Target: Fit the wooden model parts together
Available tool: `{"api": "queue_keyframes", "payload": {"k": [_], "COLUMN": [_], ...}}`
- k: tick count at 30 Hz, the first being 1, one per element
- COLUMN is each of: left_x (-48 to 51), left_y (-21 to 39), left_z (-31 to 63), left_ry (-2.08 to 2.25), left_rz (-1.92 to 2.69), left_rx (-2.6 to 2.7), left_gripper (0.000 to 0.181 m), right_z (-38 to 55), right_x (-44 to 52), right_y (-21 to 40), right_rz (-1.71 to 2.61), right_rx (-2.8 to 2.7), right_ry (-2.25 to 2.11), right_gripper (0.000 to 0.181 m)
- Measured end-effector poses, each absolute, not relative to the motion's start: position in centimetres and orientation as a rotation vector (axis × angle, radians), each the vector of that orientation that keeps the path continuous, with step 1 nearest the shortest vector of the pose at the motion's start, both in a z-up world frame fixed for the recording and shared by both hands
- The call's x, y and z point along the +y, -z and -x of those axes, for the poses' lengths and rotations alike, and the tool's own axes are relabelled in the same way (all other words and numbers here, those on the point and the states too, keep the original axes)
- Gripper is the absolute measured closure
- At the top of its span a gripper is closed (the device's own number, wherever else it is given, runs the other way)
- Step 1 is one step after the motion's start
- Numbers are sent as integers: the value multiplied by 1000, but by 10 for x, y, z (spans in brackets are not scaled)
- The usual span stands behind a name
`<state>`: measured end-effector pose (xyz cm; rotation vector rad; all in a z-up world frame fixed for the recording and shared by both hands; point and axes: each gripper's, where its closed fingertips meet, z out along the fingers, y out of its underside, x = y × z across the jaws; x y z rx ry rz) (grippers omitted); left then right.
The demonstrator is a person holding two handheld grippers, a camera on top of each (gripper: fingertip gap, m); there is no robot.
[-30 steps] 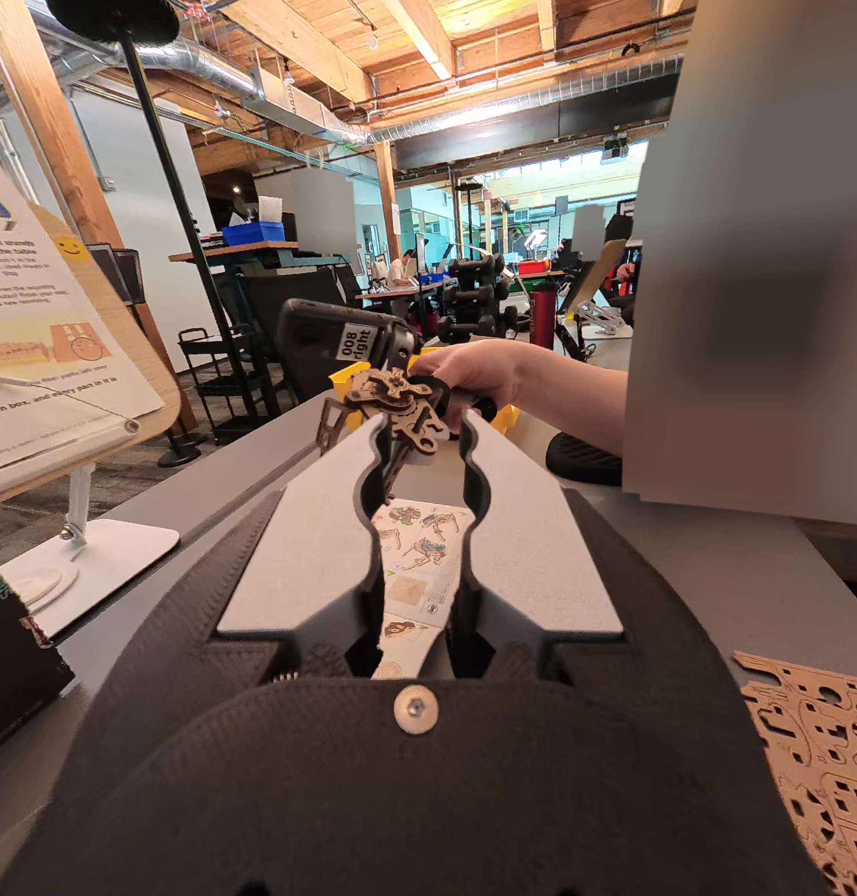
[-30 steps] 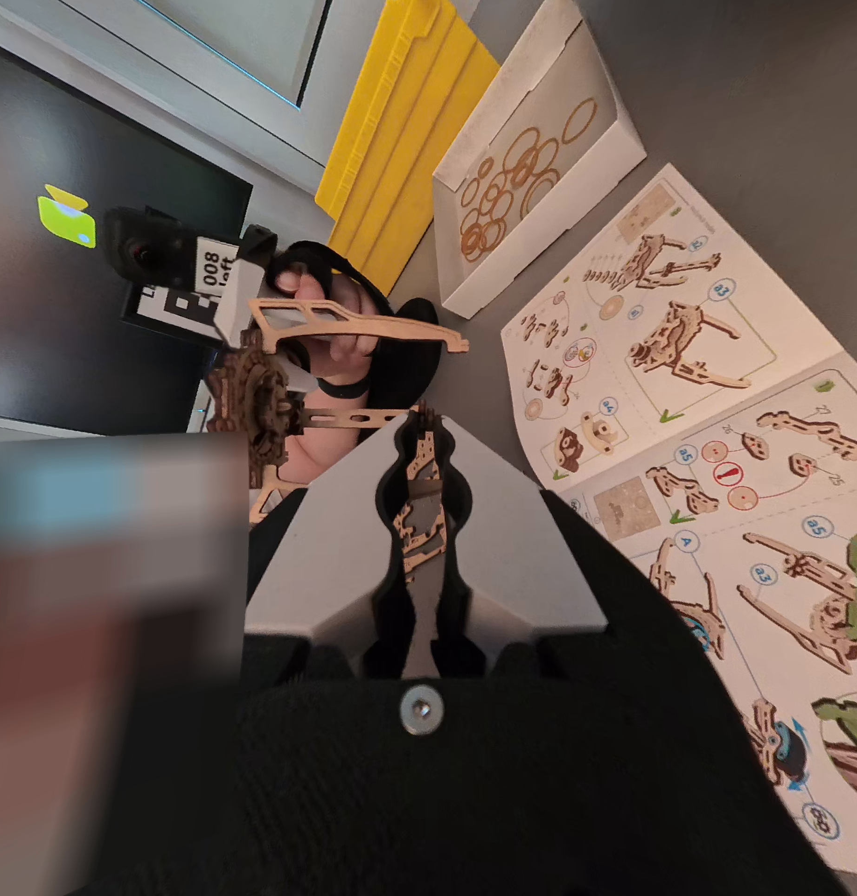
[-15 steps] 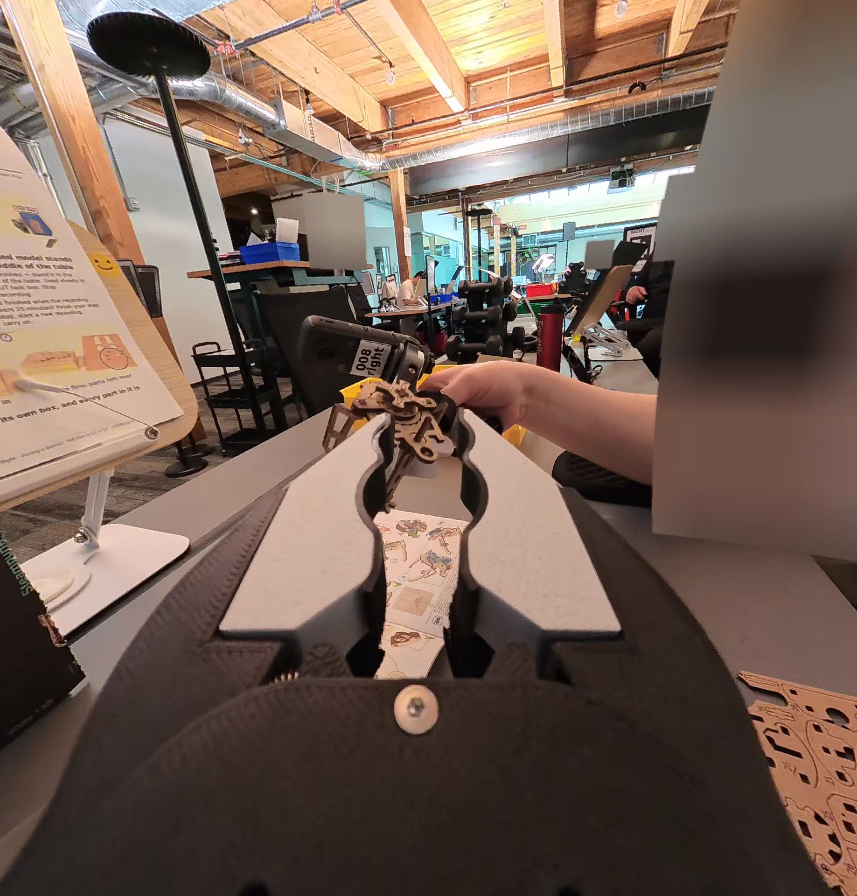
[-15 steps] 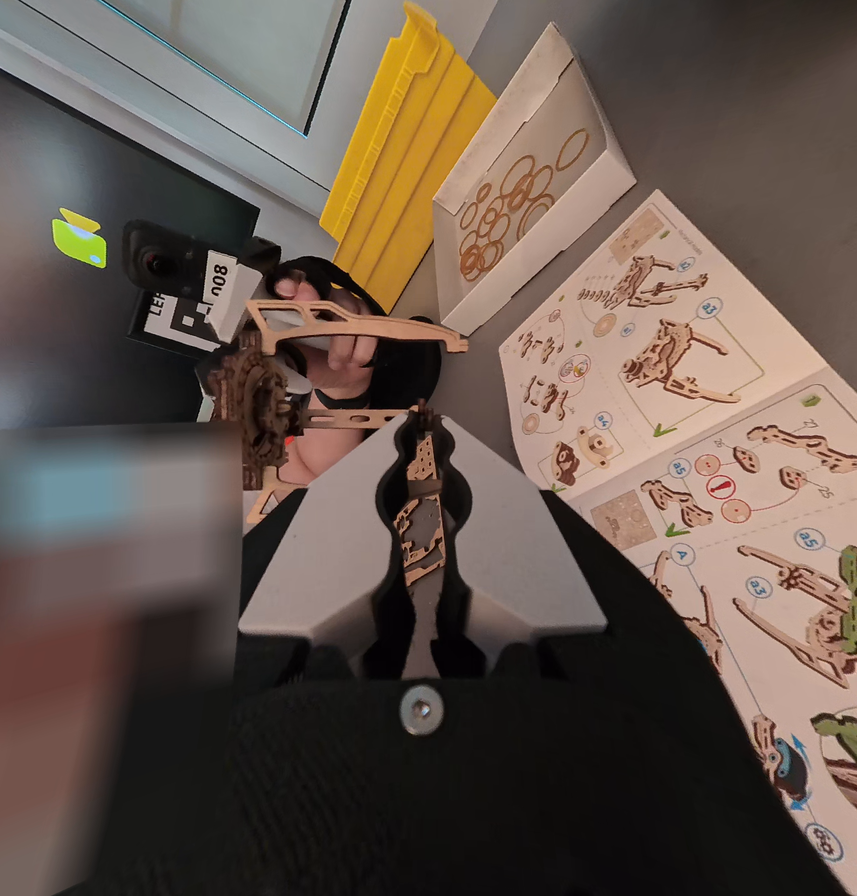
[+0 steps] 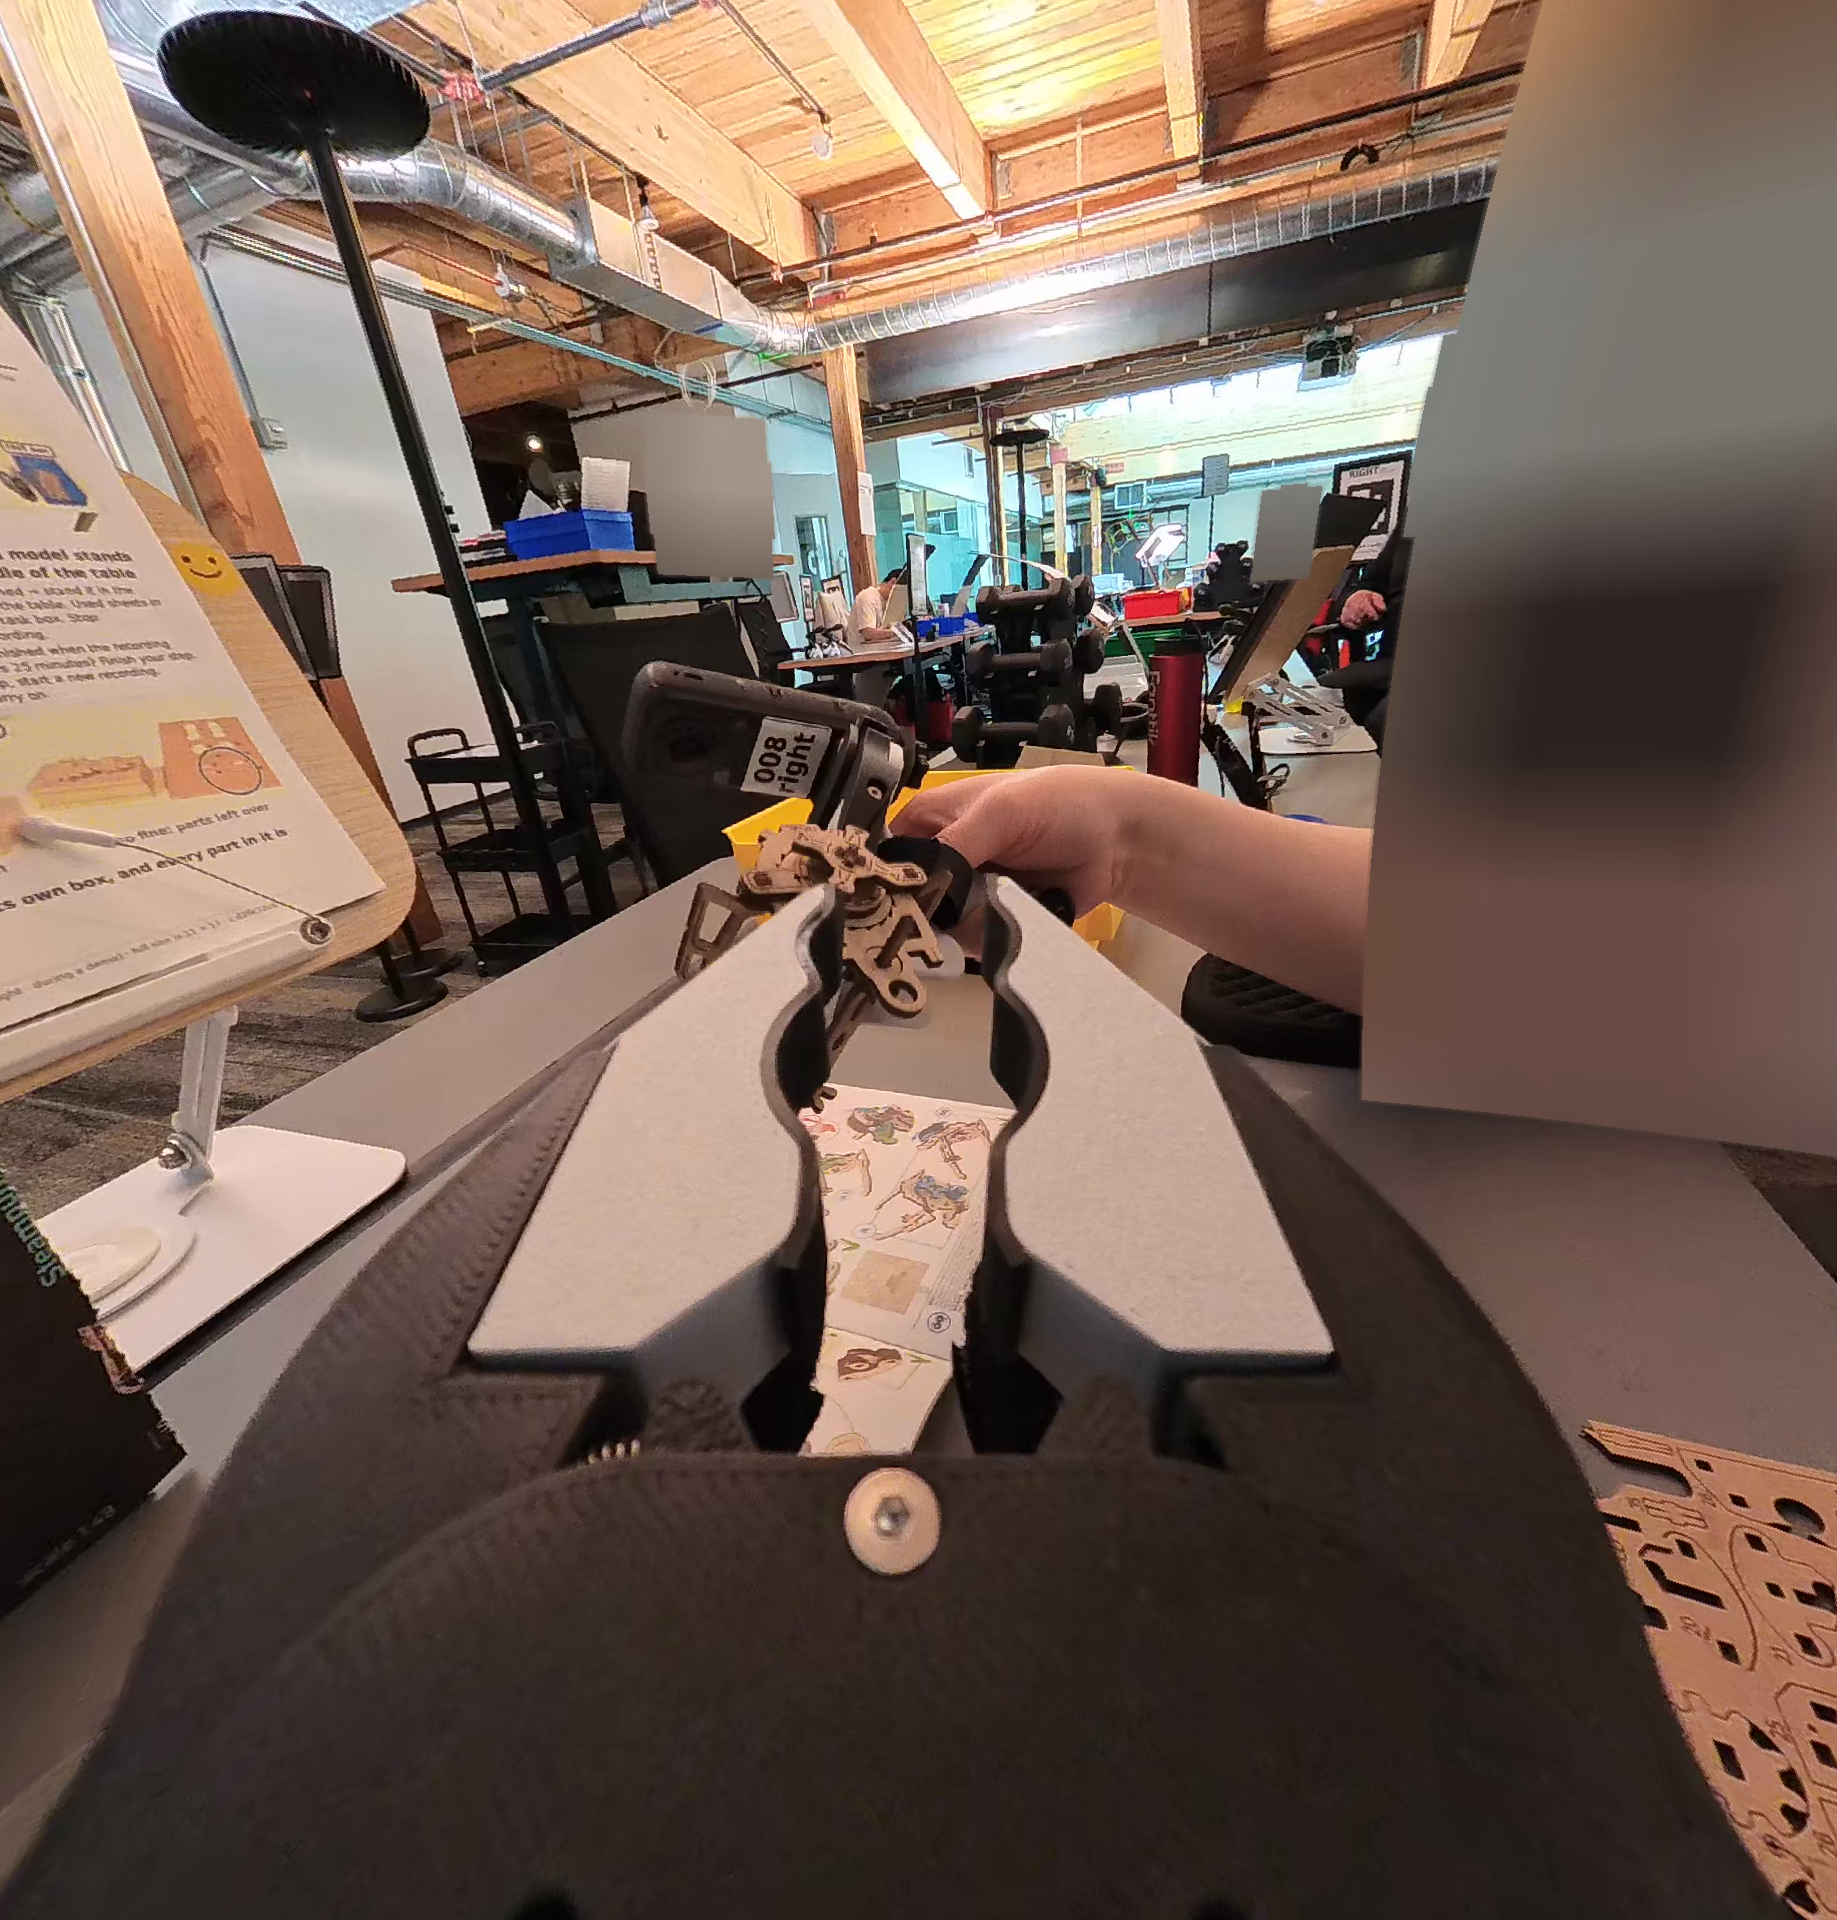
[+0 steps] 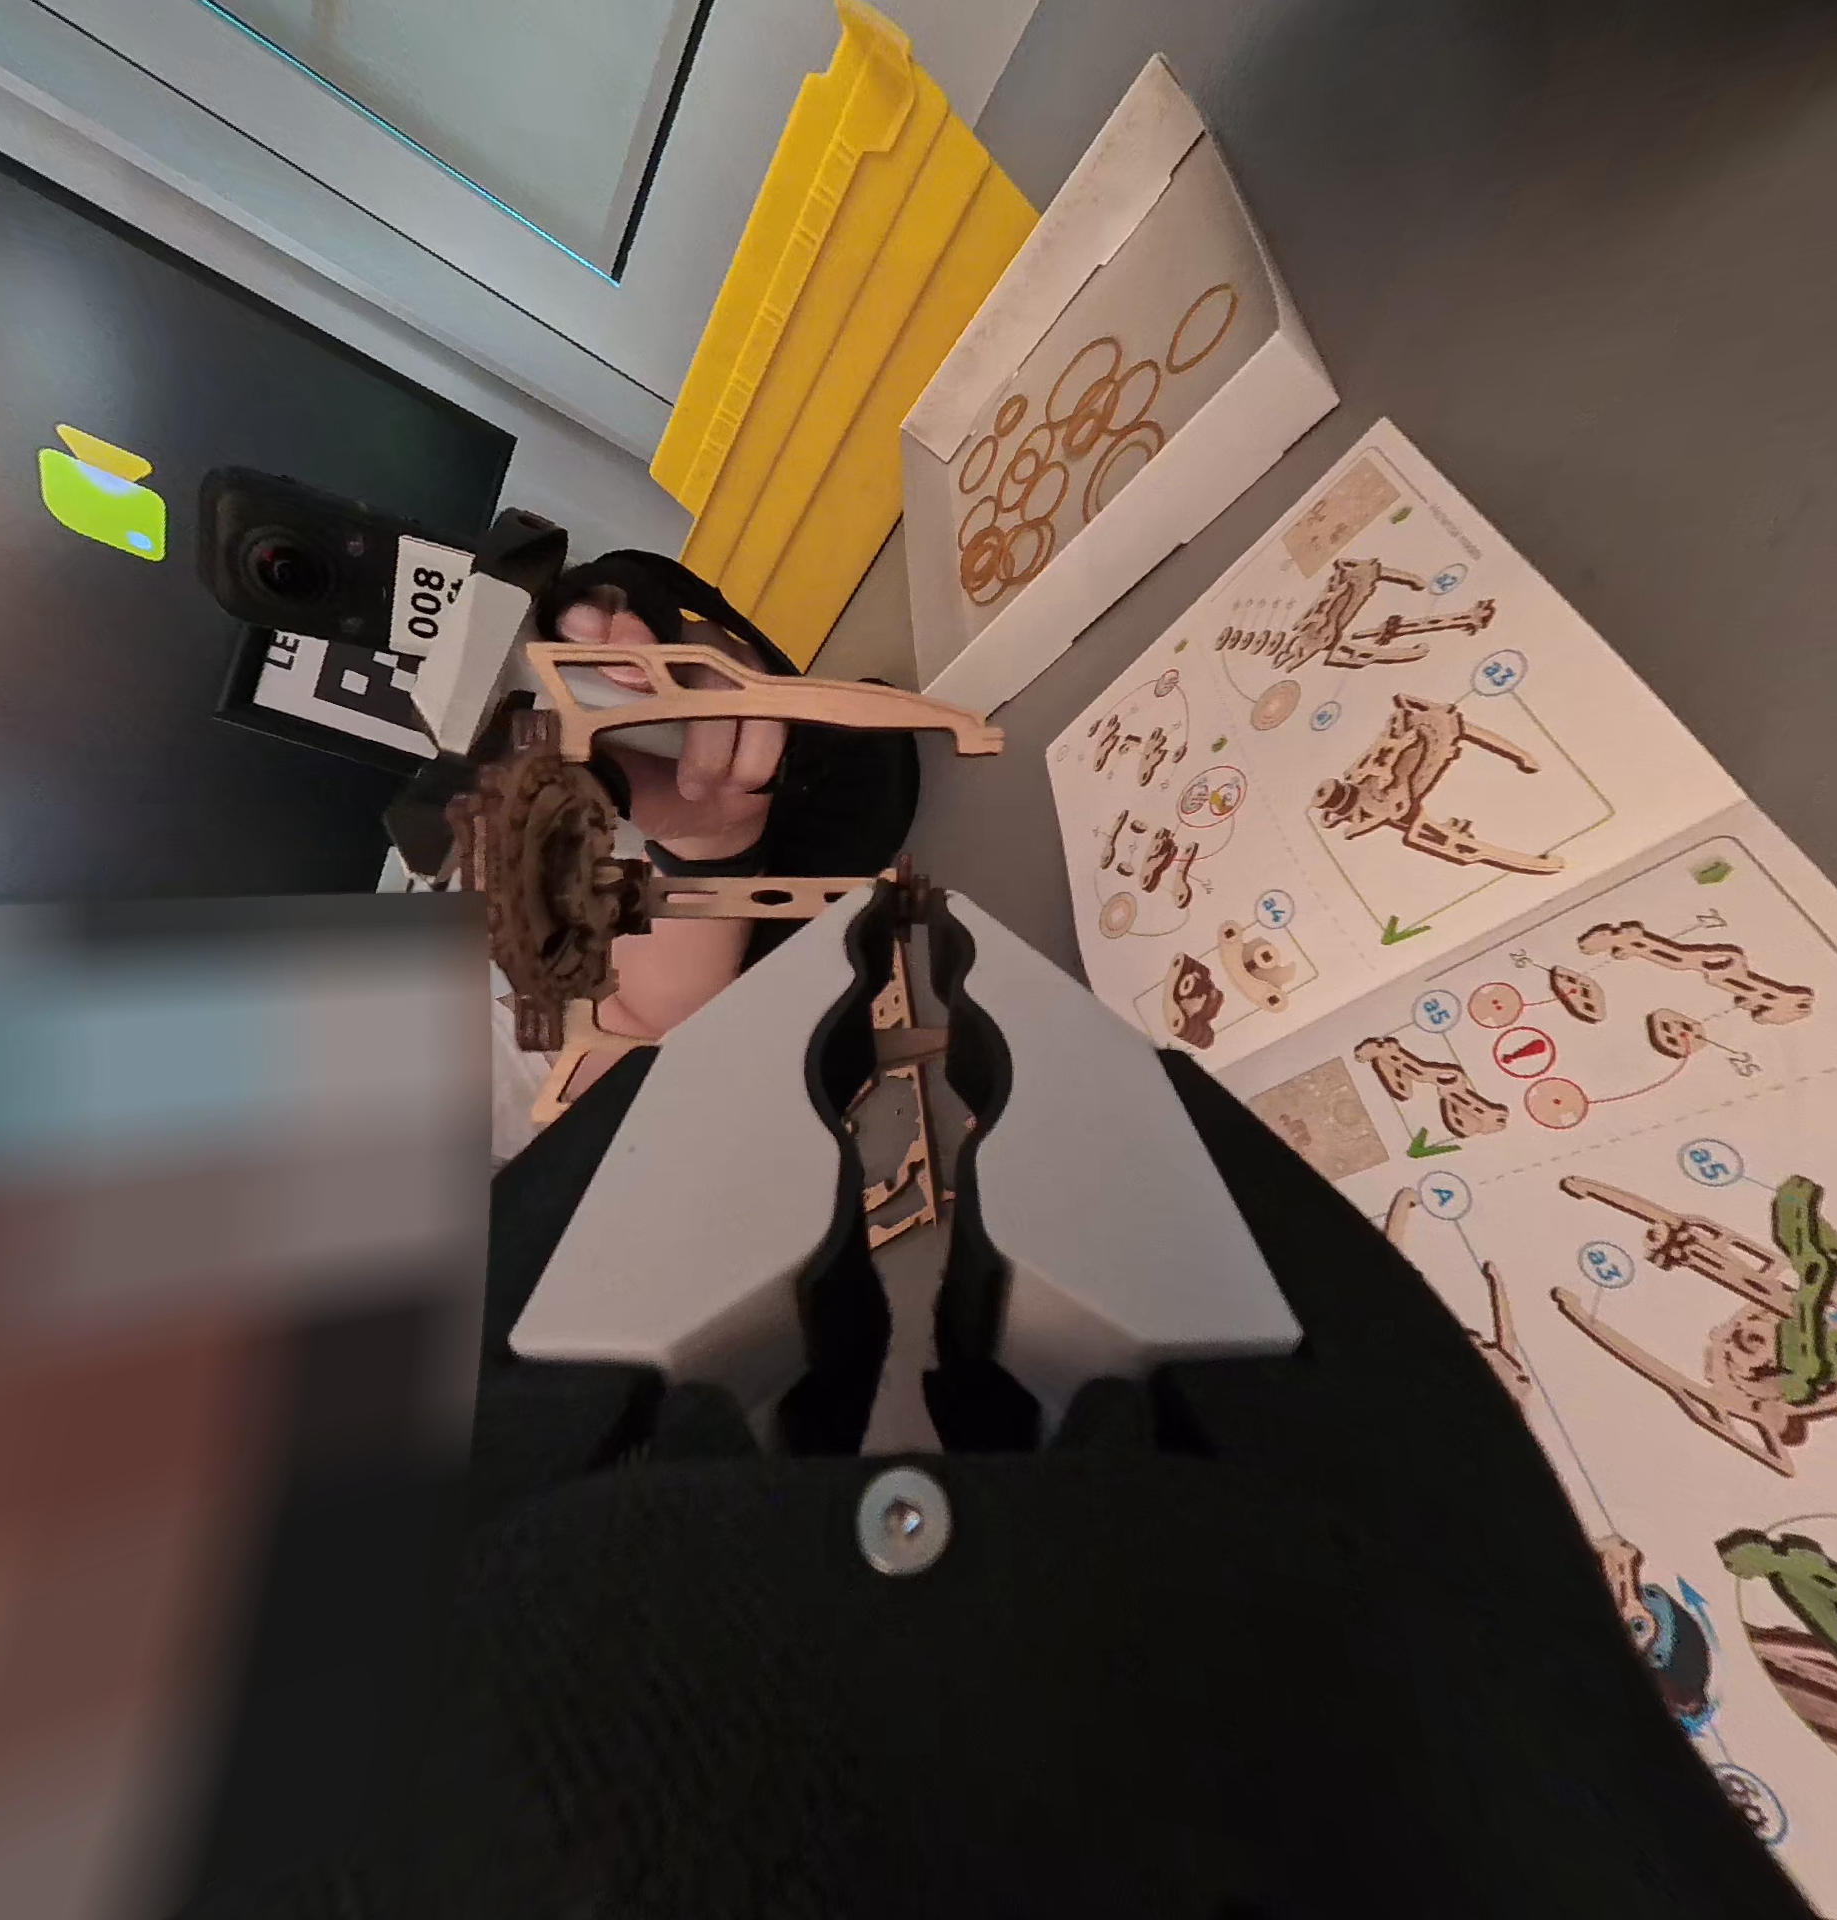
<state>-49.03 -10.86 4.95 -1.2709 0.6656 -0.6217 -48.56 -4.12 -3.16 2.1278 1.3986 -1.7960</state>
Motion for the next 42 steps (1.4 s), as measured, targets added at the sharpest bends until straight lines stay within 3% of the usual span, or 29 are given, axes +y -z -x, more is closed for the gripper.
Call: {"api": "queue_keyframes", "payload": {"k": [23,29,42], "left_x": [-106,-104,-98], "left_y": [-42,-37,-35], "left_z": [484,472,466], "left_ry": [565,431,225], "left_rz": [1293,1295,1278], "left_rx": [707,752,755], "left_gripper": [159,150,159], "right_z": [488,492,494], "right_x": [-38,-44,-52], "right_y": [33,33,20], "right_rz": [-2196,-2191,-2117], "right_rx": [1446,1466,1436], "right_ry": [1774,1773,1856], "right_gripper": [178,177,178]}}
